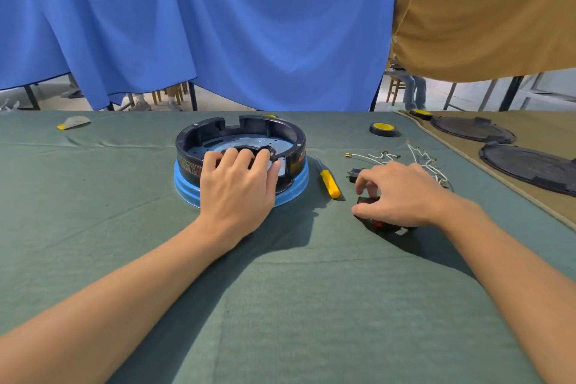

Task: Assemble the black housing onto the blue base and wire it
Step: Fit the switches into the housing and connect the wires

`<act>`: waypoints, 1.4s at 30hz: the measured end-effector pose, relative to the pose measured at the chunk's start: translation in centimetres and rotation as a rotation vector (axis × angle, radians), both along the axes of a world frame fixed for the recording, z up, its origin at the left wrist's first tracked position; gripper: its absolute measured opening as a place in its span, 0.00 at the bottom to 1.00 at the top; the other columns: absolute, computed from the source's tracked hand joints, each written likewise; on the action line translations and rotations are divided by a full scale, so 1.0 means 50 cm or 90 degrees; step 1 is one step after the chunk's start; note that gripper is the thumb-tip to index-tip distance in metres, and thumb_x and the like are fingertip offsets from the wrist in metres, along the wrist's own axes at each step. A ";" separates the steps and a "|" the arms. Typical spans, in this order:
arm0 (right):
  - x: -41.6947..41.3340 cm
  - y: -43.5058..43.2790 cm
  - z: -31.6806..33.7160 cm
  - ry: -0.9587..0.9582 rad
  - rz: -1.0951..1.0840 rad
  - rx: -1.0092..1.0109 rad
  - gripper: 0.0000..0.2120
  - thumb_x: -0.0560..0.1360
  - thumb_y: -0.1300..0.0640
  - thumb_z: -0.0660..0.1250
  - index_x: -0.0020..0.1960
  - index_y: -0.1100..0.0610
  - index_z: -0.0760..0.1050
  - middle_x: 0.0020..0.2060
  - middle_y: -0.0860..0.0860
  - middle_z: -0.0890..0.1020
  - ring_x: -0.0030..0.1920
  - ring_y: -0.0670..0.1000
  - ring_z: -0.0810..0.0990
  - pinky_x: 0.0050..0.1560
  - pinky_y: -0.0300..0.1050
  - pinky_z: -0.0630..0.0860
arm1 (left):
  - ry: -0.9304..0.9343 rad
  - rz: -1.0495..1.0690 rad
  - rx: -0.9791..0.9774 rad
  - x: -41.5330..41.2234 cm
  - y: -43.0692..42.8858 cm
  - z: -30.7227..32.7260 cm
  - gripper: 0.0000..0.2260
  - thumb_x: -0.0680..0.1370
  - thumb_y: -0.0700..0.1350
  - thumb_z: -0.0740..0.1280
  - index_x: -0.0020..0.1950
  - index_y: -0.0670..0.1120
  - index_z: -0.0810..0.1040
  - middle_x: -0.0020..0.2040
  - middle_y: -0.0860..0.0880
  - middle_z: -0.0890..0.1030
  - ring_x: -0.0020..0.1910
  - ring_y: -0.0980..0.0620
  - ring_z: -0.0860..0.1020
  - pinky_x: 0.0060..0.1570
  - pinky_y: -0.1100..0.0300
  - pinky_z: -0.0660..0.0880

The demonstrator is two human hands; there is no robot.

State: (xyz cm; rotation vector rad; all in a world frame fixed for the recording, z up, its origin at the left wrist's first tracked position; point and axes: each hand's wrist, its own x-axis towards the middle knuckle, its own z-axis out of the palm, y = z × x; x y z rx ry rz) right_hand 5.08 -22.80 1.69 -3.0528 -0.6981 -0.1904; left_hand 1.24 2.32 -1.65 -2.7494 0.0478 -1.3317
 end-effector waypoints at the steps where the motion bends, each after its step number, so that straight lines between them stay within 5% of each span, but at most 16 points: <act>1: -0.001 0.001 0.000 0.003 0.008 -0.006 0.14 0.71 0.37 0.63 0.52 0.43 0.73 0.43 0.41 0.76 0.50 0.48 0.72 0.52 0.51 0.66 | -0.008 -0.003 0.006 0.002 -0.002 -0.001 0.17 0.83 0.52 0.57 0.44 0.44 0.80 0.34 0.48 0.79 0.37 0.43 0.76 0.43 0.50 0.68; 8: -0.008 0.021 -0.003 -0.045 0.074 0.065 0.16 0.73 0.39 0.66 0.57 0.46 0.77 0.44 0.41 0.79 0.47 0.46 0.75 0.54 0.49 0.73 | -0.010 -0.050 -0.009 0.008 0.007 -0.006 0.18 0.83 0.52 0.57 0.43 0.43 0.80 0.35 0.46 0.78 0.37 0.42 0.76 0.42 0.49 0.68; 11: -0.023 0.032 0.005 -0.061 0.090 0.192 0.15 0.72 0.41 0.69 0.54 0.48 0.79 0.42 0.44 0.82 0.43 0.46 0.78 0.49 0.49 0.77 | 0.006 -0.057 -0.019 0.003 0.007 -0.006 0.17 0.82 0.51 0.57 0.48 0.41 0.80 0.38 0.46 0.80 0.41 0.41 0.76 0.45 0.48 0.68; 14: -0.040 0.055 0.009 -0.023 0.078 0.424 0.12 0.71 0.46 0.73 0.51 0.51 0.80 0.38 0.47 0.83 0.35 0.47 0.79 0.42 0.45 0.77 | -0.004 -0.072 -0.028 0.001 0.009 -0.009 0.15 0.81 0.49 0.59 0.53 0.41 0.80 0.42 0.46 0.81 0.43 0.41 0.77 0.47 0.49 0.67; 18: -0.060 0.103 -0.001 0.243 0.071 0.904 0.12 0.75 0.61 0.69 0.57 0.63 0.75 0.35 0.56 0.82 0.29 0.52 0.80 0.29 0.42 0.77 | 0.003 -0.090 -0.044 0.001 0.007 -0.013 0.14 0.80 0.48 0.61 0.55 0.41 0.80 0.45 0.45 0.82 0.46 0.41 0.77 0.49 0.48 0.68; 22: -0.063 0.142 -0.026 0.425 0.026 1.113 0.10 0.77 0.68 0.64 0.59 0.66 0.73 0.36 0.58 0.84 0.33 0.56 0.84 0.30 0.39 0.79 | 0.010 -0.086 -0.044 0.002 0.007 -0.013 0.14 0.80 0.49 0.61 0.55 0.41 0.80 0.46 0.45 0.82 0.47 0.41 0.77 0.49 0.47 0.68; 30: -0.055 0.144 -0.043 0.428 0.069 1.207 0.14 0.74 0.77 0.62 0.56 0.66 0.77 0.43 0.57 0.75 0.38 0.49 0.84 0.45 0.46 0.82 | -0.033 -0.177 -0.064 -0.003 -0.002 -0.011 0.15 0.81 0.47 0.61 0.61 0.40 0.79 0.52 0.45 0.82 0.50 0.41 0.79 0.52 0.47 0.70; 38: -0.077 0.153 -0.044 0.195 0.099 1.067 0.13 0.72 0.71 0.70 0.53 0.58 0.78 0.41 0.54 0.79 0.41 0.48 0.82 0.37 0.41 0.81 | -0.032 -0.347 0.041 -0.006 0.000 -0.009 0.21 0.79 0.53 0.65 0.64 0.40 0.78 0.59 0.44 0.80 0.57 0.42 0.78 0.54 0.46 0.71; 42: -0.089 0.155 -0.043 0.162 0.128 1.011 0.14 0.70 0.69 0.73 0.53 0.56 0.79 0.40 0.51 0.80 0.39 0.48 0.83 0.35 0.42 0.80 | -0.079 -0.355 0.023 0.001 0.004 -0.011 0.17 0.78 0.53 0.68 0.57 0.40 0.81 0.53 0.47 0.83 0.51 0.43 0.80 0.52 0.47 0.73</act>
